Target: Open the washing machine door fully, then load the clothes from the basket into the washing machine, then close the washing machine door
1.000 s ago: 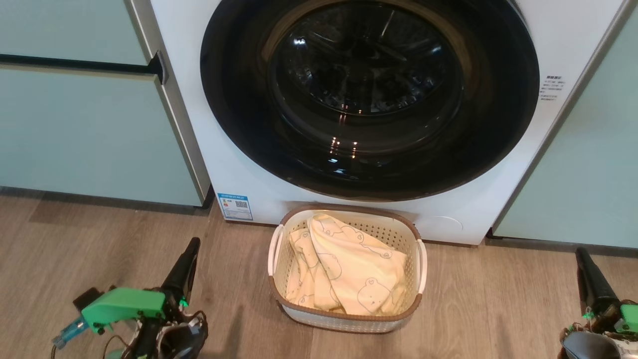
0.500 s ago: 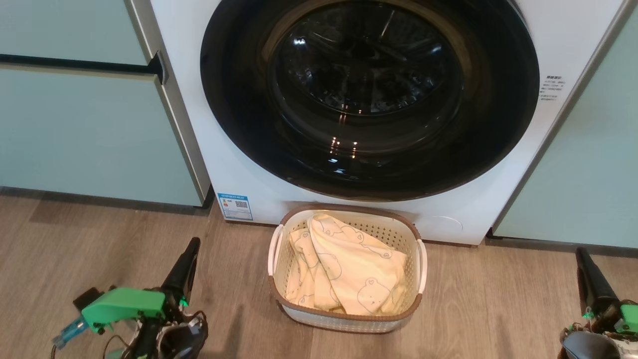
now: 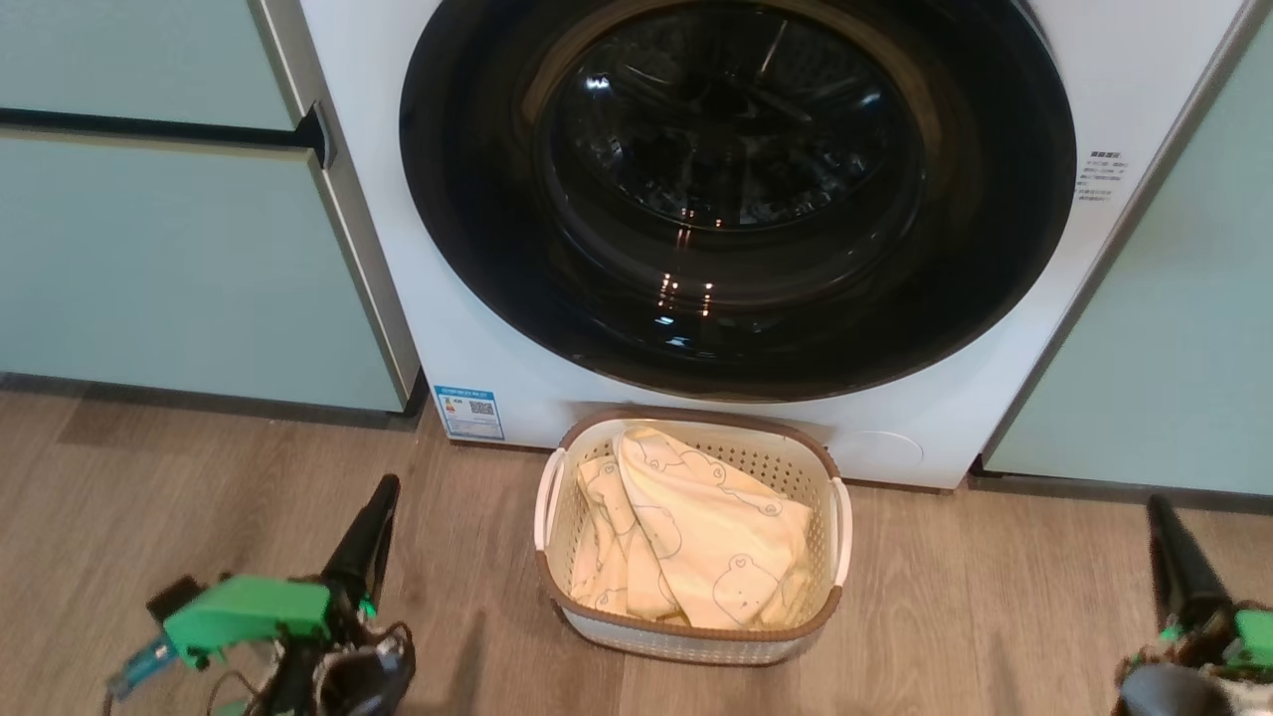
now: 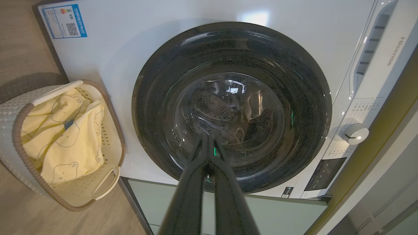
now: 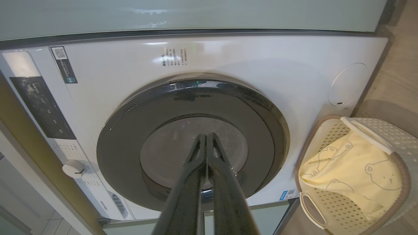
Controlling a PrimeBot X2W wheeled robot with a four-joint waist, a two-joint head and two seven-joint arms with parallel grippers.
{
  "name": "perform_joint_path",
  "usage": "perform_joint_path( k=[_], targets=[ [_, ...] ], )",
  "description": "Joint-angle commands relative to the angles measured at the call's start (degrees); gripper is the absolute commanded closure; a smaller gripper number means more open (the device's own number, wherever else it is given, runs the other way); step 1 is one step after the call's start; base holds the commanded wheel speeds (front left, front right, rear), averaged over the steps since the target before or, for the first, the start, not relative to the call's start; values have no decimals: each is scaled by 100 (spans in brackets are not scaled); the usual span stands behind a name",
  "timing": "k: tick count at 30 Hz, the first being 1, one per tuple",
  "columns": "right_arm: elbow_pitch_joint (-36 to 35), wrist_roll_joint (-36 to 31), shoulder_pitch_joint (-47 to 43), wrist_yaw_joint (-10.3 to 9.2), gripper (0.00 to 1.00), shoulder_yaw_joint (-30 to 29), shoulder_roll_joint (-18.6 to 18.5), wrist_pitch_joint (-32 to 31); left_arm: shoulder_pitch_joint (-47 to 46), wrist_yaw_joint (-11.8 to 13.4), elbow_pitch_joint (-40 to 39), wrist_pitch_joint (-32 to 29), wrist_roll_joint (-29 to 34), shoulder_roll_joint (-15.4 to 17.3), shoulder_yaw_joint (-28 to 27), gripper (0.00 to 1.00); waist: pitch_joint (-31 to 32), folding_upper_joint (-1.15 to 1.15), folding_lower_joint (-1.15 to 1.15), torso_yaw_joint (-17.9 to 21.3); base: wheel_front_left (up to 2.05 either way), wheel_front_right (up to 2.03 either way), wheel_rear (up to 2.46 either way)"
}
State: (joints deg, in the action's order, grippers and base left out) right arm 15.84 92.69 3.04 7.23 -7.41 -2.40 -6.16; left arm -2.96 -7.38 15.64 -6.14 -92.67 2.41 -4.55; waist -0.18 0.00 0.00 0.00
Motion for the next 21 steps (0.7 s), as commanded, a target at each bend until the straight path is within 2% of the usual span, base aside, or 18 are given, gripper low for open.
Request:
perform_joint_path(
  k=[1,8,21],
  targets=[
    [-1,0,1,0,0,0,0,1,-1,0,0,2,1,0,0,0,0,0,0,0,0,0,0],
    [624,2,-476,0,0,51,146,5,450,0,618,6,0,-101,89,0,-2,0,0,0,0,0,0],
    [423,-152,-390,3,0,120,126,225,293,-1,487,225,214,-85,123,0,-21,0,0,3,0,0,0]
  ],
)
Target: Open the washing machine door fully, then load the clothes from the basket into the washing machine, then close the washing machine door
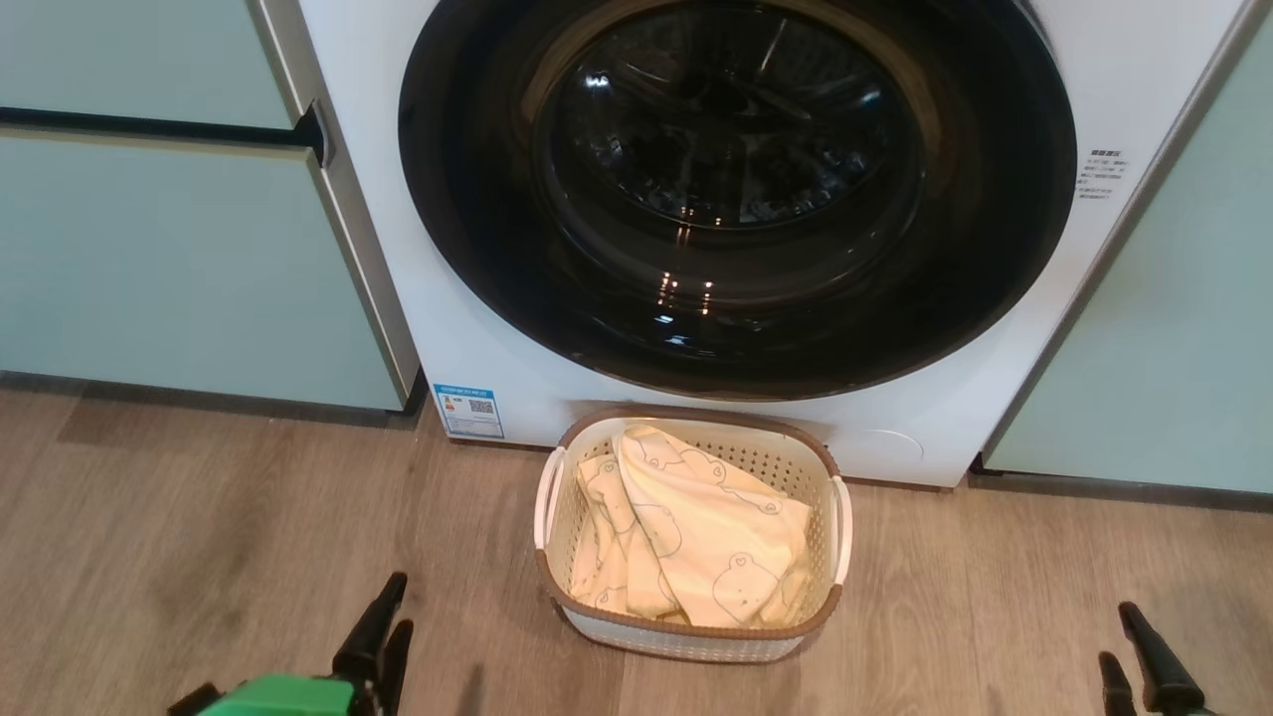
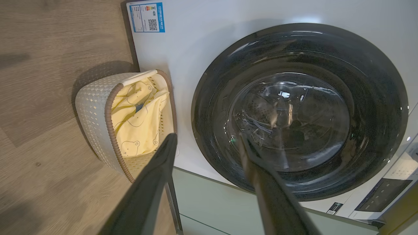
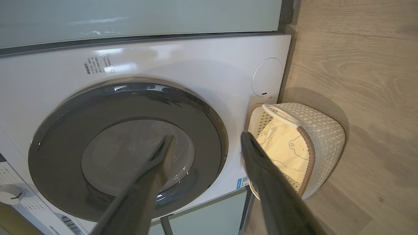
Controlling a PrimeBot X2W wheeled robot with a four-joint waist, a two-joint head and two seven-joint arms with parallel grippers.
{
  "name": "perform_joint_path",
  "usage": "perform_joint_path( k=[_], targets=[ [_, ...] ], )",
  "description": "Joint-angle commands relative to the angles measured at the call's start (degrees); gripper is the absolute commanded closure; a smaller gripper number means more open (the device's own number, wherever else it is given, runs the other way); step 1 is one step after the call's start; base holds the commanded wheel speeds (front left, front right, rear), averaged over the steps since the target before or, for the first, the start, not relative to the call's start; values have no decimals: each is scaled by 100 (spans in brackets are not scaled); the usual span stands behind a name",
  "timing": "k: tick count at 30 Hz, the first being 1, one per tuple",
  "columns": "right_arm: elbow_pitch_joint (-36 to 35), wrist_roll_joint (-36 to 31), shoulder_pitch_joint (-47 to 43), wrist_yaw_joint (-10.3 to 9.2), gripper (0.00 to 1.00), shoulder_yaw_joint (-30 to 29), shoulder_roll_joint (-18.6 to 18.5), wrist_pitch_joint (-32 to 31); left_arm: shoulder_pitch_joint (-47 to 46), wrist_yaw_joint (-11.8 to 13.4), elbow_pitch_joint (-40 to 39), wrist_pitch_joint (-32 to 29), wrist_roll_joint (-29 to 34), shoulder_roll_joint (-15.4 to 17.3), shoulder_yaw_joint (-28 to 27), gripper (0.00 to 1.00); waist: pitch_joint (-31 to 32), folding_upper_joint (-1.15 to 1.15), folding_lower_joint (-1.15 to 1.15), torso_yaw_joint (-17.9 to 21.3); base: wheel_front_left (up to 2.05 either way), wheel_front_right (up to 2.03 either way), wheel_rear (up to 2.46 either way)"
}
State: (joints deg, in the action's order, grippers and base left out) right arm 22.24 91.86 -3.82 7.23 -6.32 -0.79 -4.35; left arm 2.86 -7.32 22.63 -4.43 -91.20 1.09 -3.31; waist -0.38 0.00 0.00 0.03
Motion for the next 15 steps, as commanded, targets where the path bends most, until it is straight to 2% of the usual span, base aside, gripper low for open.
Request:
perform_joint_path(
  k=[1,15],
  targets=[
    [-232,-96,303,3,0,14,-37,60,-302,-7,-226,72,98,48,5,0,-2,0,0,0,0,0,0],
    [-522,-816,445,6,0,60,-61,314,-495,-8,-426,325,924,109,66,0,-25,0,0,3,0,0,0]
  ],
)
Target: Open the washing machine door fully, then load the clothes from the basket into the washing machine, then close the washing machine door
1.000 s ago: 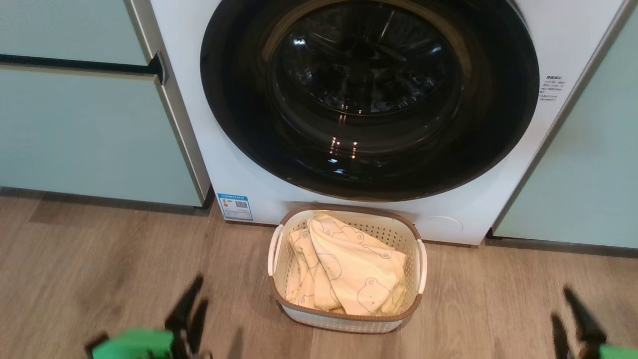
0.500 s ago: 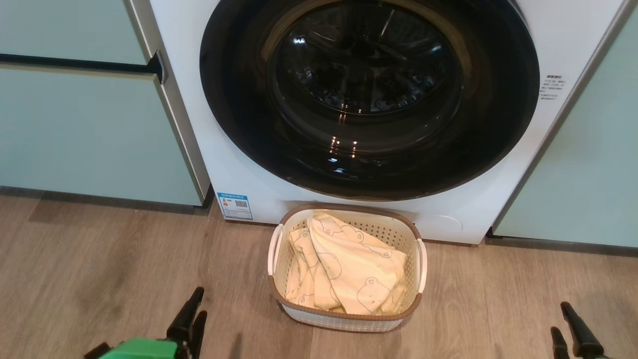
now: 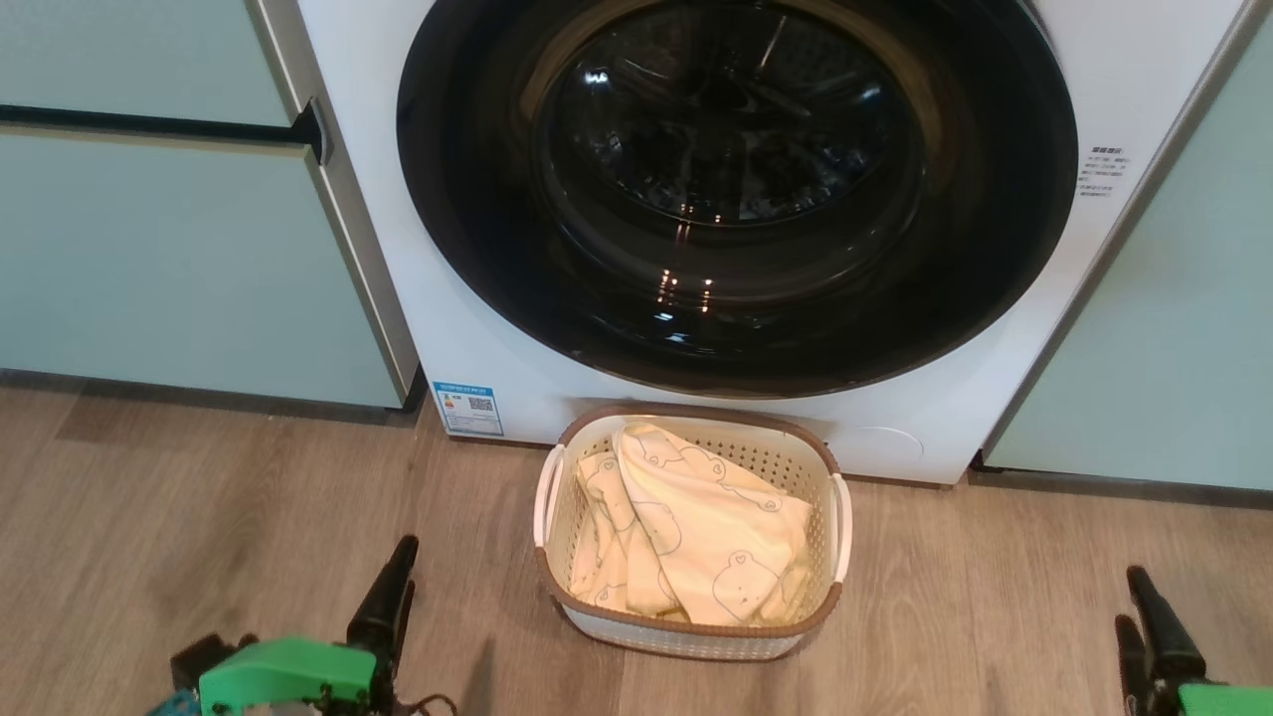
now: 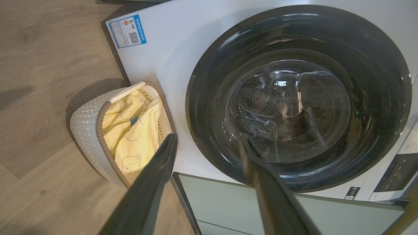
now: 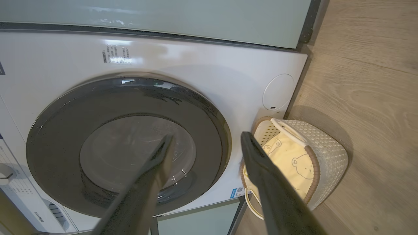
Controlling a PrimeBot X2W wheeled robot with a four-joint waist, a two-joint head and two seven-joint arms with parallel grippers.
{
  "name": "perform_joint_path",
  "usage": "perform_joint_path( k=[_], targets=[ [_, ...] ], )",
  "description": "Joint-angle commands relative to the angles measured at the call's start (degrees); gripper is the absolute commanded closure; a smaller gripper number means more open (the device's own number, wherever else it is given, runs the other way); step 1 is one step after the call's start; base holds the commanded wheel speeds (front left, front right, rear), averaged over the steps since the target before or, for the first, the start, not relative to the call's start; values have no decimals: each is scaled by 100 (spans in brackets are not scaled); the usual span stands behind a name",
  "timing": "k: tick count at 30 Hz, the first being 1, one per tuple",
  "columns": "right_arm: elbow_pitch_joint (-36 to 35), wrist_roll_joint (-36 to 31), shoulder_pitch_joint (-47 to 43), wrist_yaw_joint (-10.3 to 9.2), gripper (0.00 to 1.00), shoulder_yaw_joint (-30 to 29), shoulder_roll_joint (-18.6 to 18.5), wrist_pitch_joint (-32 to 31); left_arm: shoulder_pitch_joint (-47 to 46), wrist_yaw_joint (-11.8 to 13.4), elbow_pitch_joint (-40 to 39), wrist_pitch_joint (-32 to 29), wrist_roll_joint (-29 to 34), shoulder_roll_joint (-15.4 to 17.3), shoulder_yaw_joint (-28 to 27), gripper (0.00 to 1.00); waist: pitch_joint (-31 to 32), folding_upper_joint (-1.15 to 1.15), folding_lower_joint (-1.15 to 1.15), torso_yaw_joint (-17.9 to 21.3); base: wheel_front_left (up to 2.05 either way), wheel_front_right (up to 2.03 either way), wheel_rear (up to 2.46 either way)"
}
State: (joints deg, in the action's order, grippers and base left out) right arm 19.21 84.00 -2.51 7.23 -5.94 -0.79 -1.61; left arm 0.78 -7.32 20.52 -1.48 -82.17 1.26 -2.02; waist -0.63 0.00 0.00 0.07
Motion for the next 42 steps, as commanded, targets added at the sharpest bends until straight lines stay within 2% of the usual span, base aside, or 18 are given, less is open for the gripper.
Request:
perform_joint_path(
  k=[1,8,25,32,42],
  targets=[
    [-240,-101,322,6,0,27,-62,57,-299,-8,-228,47,101,95,-62,0,0,0,0,0,0,0,0],
    [-359,-678,381,8,0,60,-73,176,-389,-9,-320,165,704,104,-52,0,-2,0,0,0,0,0,0],
    [-646,-2976,527,11,0,233,-99,463,-584,-9,-500,452,2657,157,38,0,-15,0,0,8,0,0,0],
    [-737,-3821,583,12,0,236,-110,581,-676,111,-604,570,3499,216,130,0,-24,0,0,2,0,0,0],
    [-825,-4701,675,14,0,288,-126,750,-795,209,-593,739,4112,230,157,0,-23,0,0,-4,0,0,0]
  ],
)
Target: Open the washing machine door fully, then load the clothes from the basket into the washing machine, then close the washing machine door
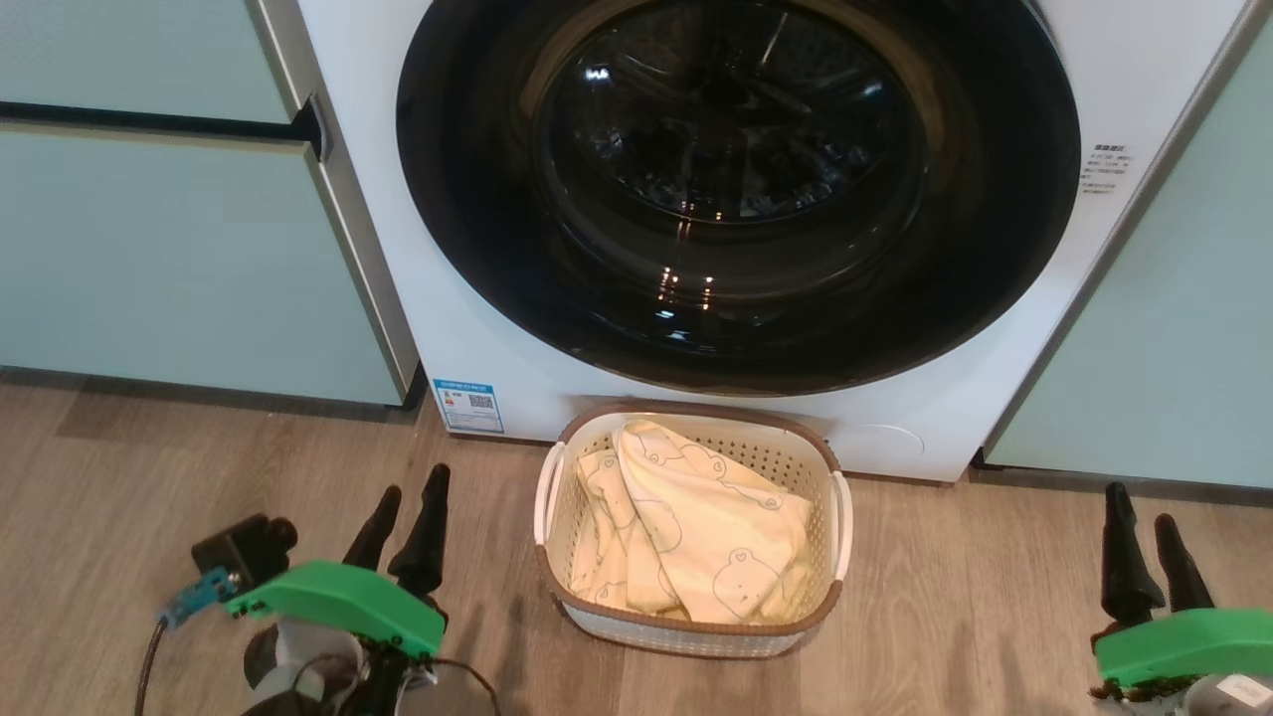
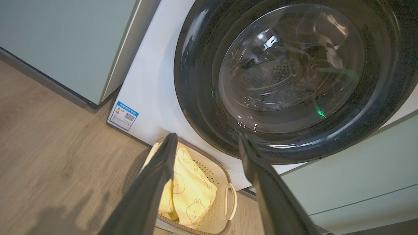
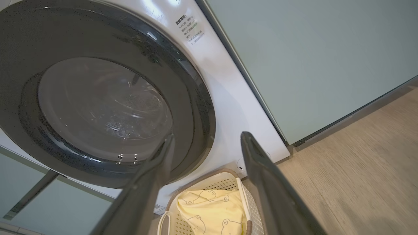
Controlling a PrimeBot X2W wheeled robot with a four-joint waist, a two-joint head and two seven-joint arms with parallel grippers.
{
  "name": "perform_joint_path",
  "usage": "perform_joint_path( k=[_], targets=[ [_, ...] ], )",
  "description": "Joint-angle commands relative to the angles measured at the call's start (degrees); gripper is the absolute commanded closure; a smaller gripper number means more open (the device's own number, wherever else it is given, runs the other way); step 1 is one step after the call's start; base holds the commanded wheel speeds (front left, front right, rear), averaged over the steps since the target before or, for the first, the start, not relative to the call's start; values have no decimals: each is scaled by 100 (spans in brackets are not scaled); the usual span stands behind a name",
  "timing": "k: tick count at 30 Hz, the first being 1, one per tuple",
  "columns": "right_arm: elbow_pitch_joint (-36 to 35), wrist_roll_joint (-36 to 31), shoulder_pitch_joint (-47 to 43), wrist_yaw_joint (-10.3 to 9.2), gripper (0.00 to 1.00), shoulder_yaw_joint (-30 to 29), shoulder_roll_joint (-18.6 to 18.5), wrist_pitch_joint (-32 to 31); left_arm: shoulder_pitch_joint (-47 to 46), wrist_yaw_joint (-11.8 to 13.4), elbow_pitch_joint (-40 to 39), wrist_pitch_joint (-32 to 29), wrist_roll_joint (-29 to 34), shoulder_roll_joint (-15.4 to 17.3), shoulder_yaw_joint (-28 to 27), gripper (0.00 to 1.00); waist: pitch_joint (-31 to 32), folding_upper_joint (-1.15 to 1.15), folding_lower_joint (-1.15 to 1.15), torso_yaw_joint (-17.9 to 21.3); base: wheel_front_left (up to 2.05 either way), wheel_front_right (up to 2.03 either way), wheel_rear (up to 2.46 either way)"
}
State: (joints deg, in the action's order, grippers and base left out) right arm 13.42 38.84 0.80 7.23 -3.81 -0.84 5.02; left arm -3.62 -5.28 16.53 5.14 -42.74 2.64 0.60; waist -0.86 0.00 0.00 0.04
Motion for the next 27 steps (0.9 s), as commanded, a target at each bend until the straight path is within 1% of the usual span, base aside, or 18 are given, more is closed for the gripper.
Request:
perform_joint_path(
  k=[1,17,24,27],
  targets=[
    [-246,-186,344,14,0,75,-120,88,-355,5,-194,77,169,92,-104,0,0,0,0,-1,0,0,0],
    [-198,-1063,472,18,0,15,-145,358,-585,-47,-108,347,1167,65,-185,0,6,0,0,7,0,0,0],
    [-170,-1565,532,19,0,-1,-156,477,-690,-90,-23,465,1599,48,-172,0,8,0,0,7,0,0,0],
    [-179,-1795,551,20,0,11,-161,527,-735,-115,4,516,1686,37,-212,0,9,0,0,10,0,0,0]
  ],
)
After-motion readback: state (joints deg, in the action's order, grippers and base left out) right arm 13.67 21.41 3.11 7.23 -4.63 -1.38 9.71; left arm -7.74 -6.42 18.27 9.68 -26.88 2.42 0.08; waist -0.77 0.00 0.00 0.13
